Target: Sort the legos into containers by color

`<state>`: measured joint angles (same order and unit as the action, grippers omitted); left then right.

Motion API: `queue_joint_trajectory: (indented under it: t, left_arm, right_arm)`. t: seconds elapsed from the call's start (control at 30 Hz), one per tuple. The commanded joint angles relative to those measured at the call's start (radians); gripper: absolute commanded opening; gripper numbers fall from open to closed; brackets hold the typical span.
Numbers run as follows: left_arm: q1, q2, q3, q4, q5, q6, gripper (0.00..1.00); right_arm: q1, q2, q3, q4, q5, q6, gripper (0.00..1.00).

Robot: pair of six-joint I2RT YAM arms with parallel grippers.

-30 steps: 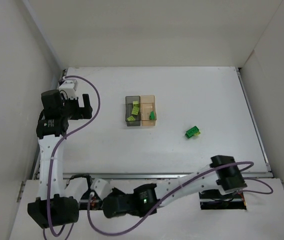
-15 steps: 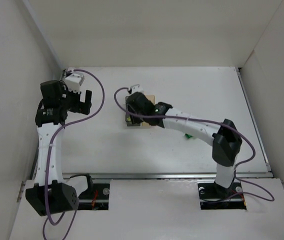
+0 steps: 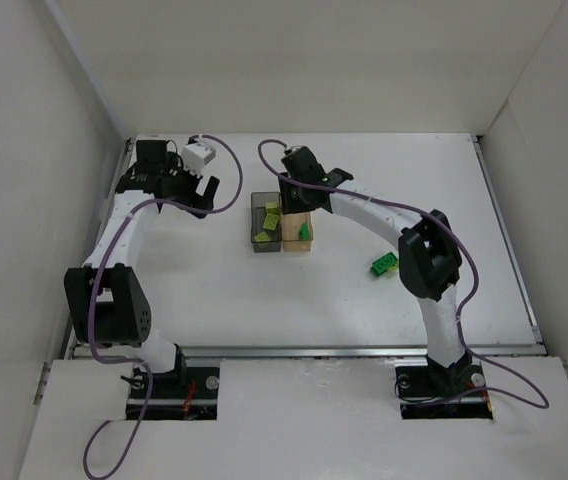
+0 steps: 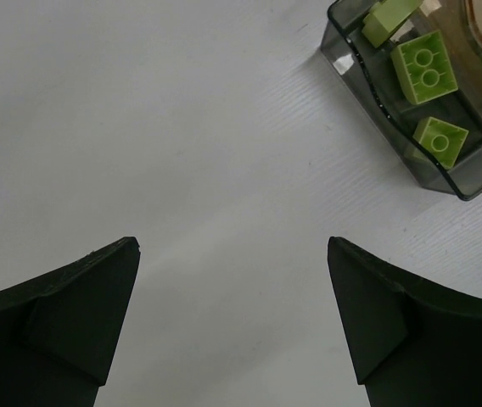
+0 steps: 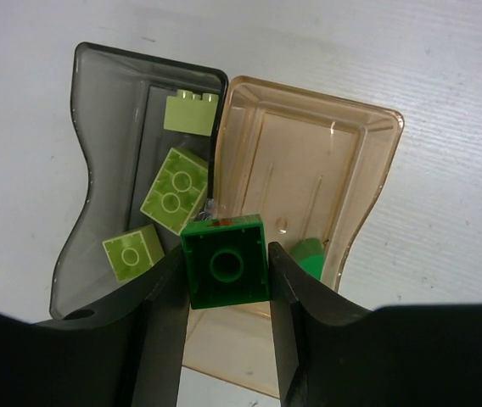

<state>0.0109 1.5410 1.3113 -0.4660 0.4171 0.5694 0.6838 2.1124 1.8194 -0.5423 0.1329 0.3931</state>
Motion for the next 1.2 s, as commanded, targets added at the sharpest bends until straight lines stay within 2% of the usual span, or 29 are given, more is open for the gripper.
queue_joint_trajectory:
  t: [0.0, 0.03, 0.07, 0.13, 0.17, 0.3, 0.5, 0.77, 0.93, 1.17]
  left_arm:
    - [-0.022, -0.022, 0.045, 0.084, 0.043, 0.008, 0.91]
    - [-0.022, -0.013, 0.045, 0.101, 0.054, -0.002, 0.91]
    - [-0.022, -0.013, 0.045, 0.112, 0.054, -0.02, 0.91]
    - [-0.022, 0.01, 0.06, 0.112, 0.063, -0.032, 0.91]
    - [-0.022, 0.01, 0.072, 0.112, 0.063, -0.032, 0.91]
    - [-0.022, 0.04, 0.106, 0.061, 0.063, -0.032, 0.91]
    - [-0.058, 0.041, 0.115, 0.03, 0.051, -0.02, 0.91]
    - [-0.123, -0.001, 0.135, 0.03, 0.039, -0.022, 0.91]
    - [-0.169, -0.01, 0.164, 0.021, -0.018, 0.0, 0.91]
    - [-0.252, -0.045, 0.155, 0.003, -0.095, 0.058, 0.91]
  right_arm:
    - [-0.004, -0.011, 0.025, 0.014, -0.05, 0.018, 0.11]
    - [-0.004, -0.011, 0.024, 0.015, -0.065, 0.018, 0.2]
    - [-0.015, -0.011, 0.024, 0.015, -0.091, 0.018, 0.44]
    - [-0.026, -0.011, 0.034, -0.007, -0.101, -0.003, 0.6]
    - [-0.026, -0.011, 0.034, -0.007, -0.101, -0.003, 0.75]
    - [-0.035, -0.078, 0.011, -0.005, -0.101, -0.013, 1.0]
    - [-0.059, -0.179, -0.012, -0.038, -0.033, 0.047, 1.0]
    - [-0.257, -0.477, -0.374, -0.065, 0.031, 0.095, 1.0]
    - [-0.308, -0.609, -0.576, -0.084, 0.091, 0.141, 1.0]
    - [-0.342, -0.64, -0.712, -0.022, 0.089, 0.217, 1.0]
